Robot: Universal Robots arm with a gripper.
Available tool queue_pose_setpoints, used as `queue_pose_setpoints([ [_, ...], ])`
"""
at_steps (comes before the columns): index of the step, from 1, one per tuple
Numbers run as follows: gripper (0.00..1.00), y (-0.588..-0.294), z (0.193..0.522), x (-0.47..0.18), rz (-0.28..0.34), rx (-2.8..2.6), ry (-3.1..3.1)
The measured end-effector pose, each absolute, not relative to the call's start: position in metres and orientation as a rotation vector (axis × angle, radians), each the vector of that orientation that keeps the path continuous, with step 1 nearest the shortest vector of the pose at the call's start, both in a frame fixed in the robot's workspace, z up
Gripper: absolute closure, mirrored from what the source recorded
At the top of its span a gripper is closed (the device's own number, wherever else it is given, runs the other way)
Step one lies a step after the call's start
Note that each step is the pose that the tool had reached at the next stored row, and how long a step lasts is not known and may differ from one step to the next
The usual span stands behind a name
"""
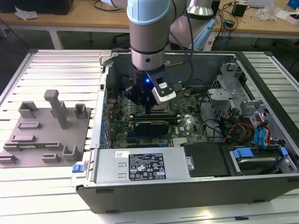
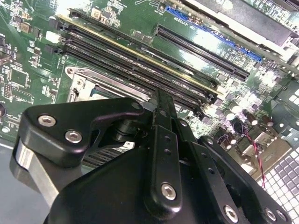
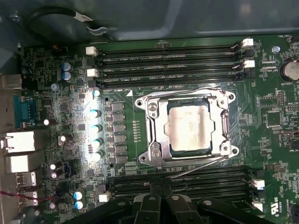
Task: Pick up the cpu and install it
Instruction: 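Install the second cpu locking lever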
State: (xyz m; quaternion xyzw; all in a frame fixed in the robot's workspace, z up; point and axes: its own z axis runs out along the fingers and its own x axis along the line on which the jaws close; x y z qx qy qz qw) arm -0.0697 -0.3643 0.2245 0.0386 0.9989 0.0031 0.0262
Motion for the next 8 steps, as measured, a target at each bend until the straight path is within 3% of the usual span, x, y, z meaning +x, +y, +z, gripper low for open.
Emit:
queue_pose_setpoints([
  [4, 0.89, -0.3643, 0.2201, -0.07, 0.064, 0.123, 3.087],
  [8, 0.89, -0.3644, 0.2168, -0.0704, 0.081, 0.124, 3.087],
])
